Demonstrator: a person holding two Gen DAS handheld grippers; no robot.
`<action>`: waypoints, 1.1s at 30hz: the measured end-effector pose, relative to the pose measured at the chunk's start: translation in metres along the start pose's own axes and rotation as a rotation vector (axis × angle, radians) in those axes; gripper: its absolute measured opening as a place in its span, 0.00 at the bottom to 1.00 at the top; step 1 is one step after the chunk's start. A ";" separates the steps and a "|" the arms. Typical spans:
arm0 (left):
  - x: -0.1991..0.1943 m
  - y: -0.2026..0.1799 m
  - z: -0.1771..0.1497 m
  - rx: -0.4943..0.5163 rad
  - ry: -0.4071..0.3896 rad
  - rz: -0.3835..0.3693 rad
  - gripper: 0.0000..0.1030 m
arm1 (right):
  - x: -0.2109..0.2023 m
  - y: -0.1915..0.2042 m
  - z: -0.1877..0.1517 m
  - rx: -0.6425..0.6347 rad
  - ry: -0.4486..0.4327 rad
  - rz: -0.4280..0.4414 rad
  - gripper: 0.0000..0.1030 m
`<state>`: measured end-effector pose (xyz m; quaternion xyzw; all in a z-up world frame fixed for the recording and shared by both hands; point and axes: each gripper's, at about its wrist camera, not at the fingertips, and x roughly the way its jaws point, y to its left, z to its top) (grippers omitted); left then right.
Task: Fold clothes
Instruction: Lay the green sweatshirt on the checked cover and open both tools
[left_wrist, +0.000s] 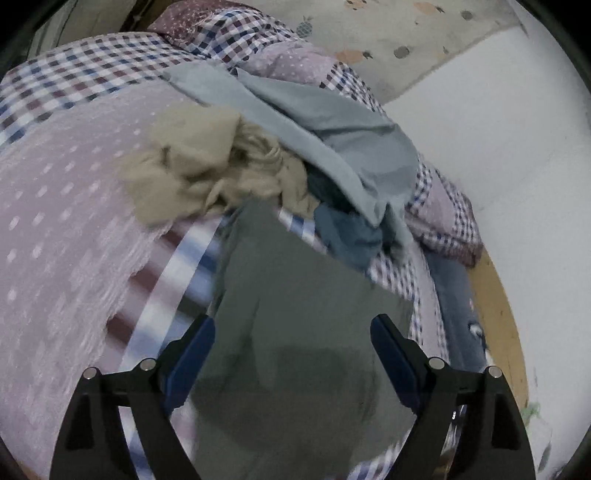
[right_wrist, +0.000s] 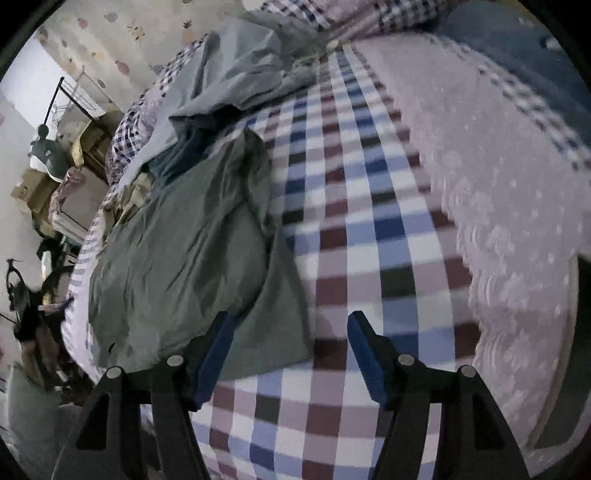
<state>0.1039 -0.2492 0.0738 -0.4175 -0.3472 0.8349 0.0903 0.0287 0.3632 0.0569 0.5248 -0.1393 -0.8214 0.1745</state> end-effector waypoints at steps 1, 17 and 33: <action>-0.004 0.005 -0.010 0.002 0.020 0.013 0.86 | 0.003 -0.003 -0.003 0.004 0.018 -0.001 0.66; 0.002 0.031 -0.101 0.003 0.162 0.127 0.85 | 0.043 0.003 -0.006 -0.018 0.124 0.026 0.68; -0.010 0.037 -0.107 -0.062 0.074 0.070 0.02 | 0.048 0.039 -0.015 -0.197 0.131 -0.033 0.04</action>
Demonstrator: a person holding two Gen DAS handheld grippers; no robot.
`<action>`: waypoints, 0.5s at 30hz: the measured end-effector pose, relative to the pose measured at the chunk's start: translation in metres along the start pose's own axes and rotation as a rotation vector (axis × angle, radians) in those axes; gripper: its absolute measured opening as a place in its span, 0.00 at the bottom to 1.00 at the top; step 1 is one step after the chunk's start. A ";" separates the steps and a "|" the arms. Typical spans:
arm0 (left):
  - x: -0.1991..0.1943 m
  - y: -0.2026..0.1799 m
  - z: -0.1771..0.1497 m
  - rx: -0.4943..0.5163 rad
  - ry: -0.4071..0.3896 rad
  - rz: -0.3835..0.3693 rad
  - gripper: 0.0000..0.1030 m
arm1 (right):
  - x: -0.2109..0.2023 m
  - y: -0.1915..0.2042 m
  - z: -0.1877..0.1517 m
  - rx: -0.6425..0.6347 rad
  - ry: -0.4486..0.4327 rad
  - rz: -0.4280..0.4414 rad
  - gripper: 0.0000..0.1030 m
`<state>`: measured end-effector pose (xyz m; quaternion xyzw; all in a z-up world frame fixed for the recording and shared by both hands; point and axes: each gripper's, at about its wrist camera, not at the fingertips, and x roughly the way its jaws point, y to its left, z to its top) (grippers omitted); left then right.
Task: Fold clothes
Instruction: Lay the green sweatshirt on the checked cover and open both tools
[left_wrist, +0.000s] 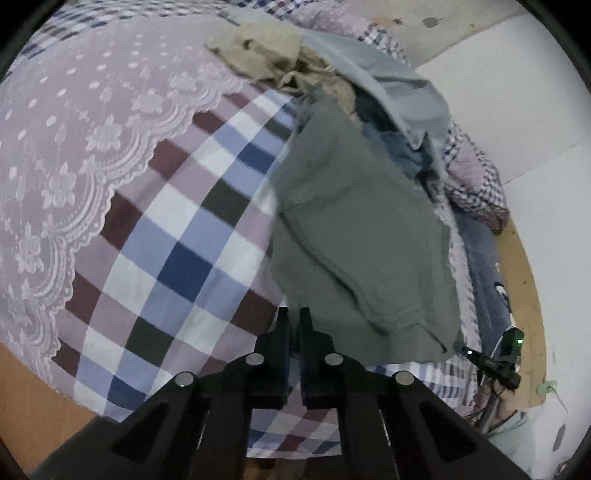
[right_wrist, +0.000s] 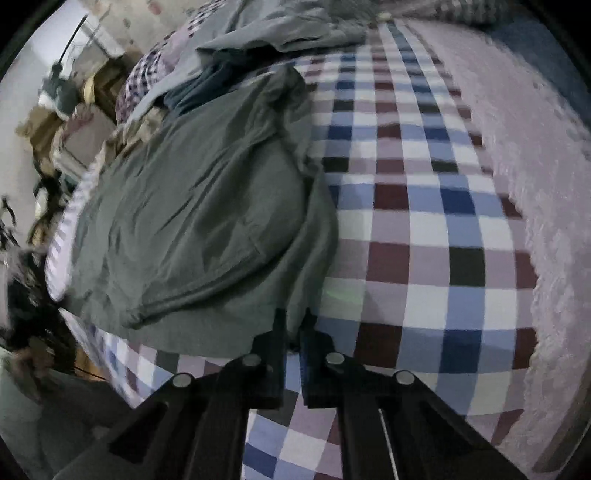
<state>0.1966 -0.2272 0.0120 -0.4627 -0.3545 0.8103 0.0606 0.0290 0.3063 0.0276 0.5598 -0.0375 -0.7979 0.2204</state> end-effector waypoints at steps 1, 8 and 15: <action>-0.006 0.002 0.002 -0.009 -0.023 -0.024 0.02 | -0.003 0.003 -0.001 -0.011 -0.011 -0.015 0.04; -0.044 0.013 0.012 -0.075 -0.140 -0.161 0.01 | -0.045 0.004 -0.020 0.027 -0.123 0.014 0.03; -0.067 0.025 0.009 -0.103 -0.181 -0.177 0.01 | -0.066 0.032 -0.061 0.032 -0.133 0.031 0.03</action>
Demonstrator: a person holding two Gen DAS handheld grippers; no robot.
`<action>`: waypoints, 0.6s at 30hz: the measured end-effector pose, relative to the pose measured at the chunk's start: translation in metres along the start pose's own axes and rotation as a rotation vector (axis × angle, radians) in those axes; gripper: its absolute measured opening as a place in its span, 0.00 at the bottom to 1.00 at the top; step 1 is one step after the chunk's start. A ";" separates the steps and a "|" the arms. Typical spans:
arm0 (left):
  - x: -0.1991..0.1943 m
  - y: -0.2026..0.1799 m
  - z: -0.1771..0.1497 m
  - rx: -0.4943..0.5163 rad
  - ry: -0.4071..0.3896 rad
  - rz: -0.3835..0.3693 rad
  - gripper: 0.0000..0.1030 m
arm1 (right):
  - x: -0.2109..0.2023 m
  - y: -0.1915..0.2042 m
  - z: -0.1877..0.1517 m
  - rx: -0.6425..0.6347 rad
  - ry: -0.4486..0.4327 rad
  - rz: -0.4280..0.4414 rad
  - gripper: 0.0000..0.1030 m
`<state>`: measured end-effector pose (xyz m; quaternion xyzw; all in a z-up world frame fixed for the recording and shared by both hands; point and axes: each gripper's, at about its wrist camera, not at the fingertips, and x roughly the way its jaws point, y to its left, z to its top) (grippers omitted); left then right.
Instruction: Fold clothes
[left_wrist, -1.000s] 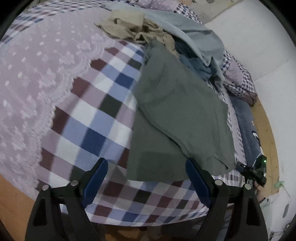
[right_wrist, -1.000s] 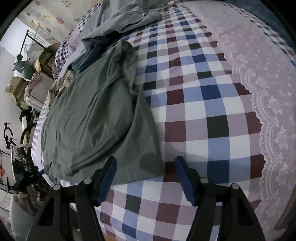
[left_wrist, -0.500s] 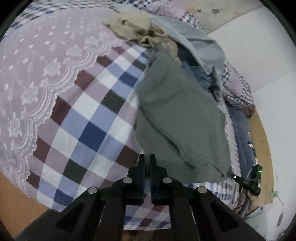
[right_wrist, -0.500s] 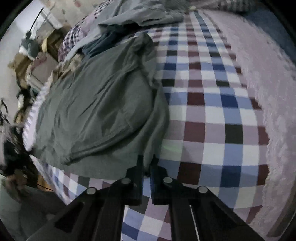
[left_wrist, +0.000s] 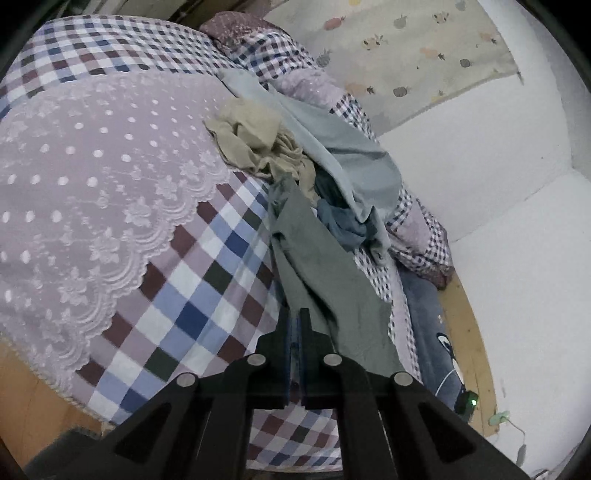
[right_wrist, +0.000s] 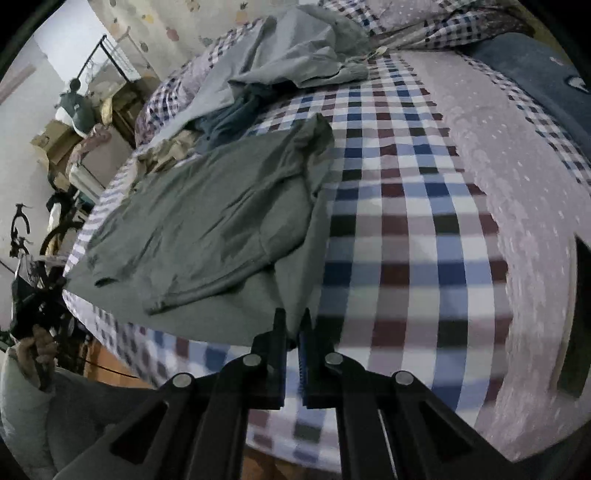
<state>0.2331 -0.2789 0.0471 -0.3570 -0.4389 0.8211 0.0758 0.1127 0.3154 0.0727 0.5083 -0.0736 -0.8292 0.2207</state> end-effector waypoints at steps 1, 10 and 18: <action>0.004 0.007 -0.001 -0.022 0.020 0.028 0.01 | 0.000 0.002 -0.005 -0.002 0.008 -0.019 0.04; 0.041 0.035 -0.007 -0.104 0.166 0.177 0.02 | -0.002 0.012 -0.009 0.027 -0.022 -0.346 0.30; 0.035 0.025 -0.003 -0.053 0.160 0.089 0.01 | 0.005 0.139 -0.022 -0.321 -0.244 -0.309 0.65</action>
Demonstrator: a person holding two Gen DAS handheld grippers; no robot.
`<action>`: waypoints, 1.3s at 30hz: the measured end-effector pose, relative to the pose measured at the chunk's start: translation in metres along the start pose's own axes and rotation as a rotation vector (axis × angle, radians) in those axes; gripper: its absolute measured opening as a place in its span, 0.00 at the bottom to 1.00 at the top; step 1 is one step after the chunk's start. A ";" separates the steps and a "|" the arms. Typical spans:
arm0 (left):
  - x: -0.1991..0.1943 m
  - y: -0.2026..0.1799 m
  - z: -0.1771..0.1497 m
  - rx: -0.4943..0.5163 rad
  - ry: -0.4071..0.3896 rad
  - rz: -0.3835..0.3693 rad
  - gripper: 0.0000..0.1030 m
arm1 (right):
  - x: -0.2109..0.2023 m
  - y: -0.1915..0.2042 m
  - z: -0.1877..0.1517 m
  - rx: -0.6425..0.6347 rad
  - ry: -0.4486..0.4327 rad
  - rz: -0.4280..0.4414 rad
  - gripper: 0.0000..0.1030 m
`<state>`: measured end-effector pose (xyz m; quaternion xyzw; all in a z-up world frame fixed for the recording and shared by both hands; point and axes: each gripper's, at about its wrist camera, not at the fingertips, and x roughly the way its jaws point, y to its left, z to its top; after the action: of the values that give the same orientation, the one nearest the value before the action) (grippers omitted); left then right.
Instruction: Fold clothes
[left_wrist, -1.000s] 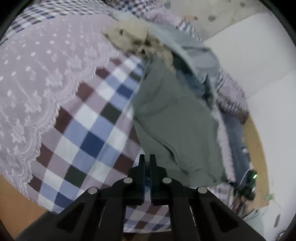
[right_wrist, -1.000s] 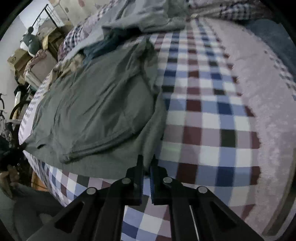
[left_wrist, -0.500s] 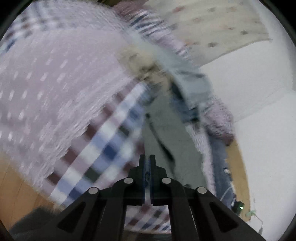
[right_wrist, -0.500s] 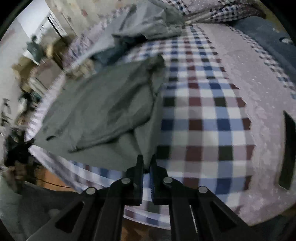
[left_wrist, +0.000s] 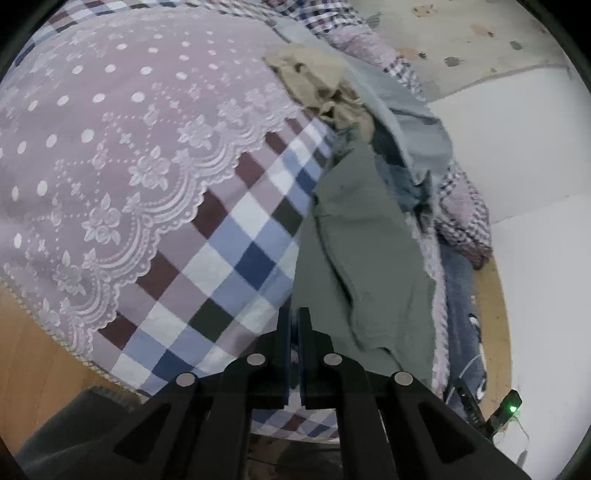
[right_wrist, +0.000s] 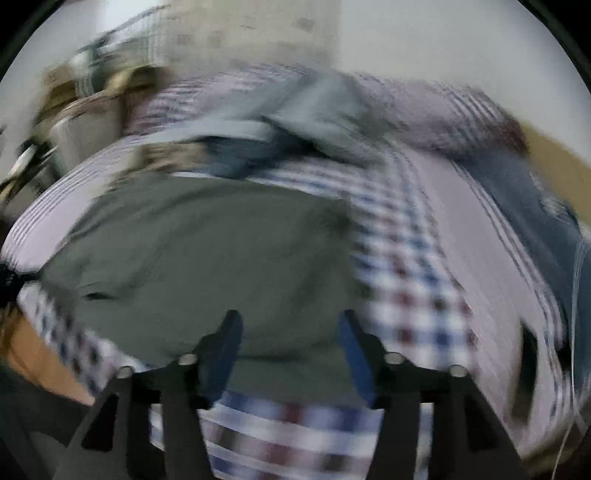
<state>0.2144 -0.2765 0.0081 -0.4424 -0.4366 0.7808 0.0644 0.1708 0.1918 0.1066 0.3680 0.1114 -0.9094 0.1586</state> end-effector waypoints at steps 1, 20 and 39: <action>-0.002 -0.001 0.001 0.005 -0.004 -0.020 0.01 | -0.001 0.023 0.002 -0.059 -0.029 0.021 0.70; -0.014 -0.022 0.009 0.025 0.008 -0.320 0.01 | 0.052 0.342 -0.013 -0.686 -0.332 0.042 0.77; -0.022 -0.031 0.039 0.076 -0.063 -0.286 0.10 | 0.113 0.341 0.028 -0.657 -0.228 0.034 0.04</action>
<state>0.1897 -0.2922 0.0533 -0.3482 -0.4673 0.7929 0.1780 0.2026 -0.1561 0.0179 0.1951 0.3734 -0.8575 0.2953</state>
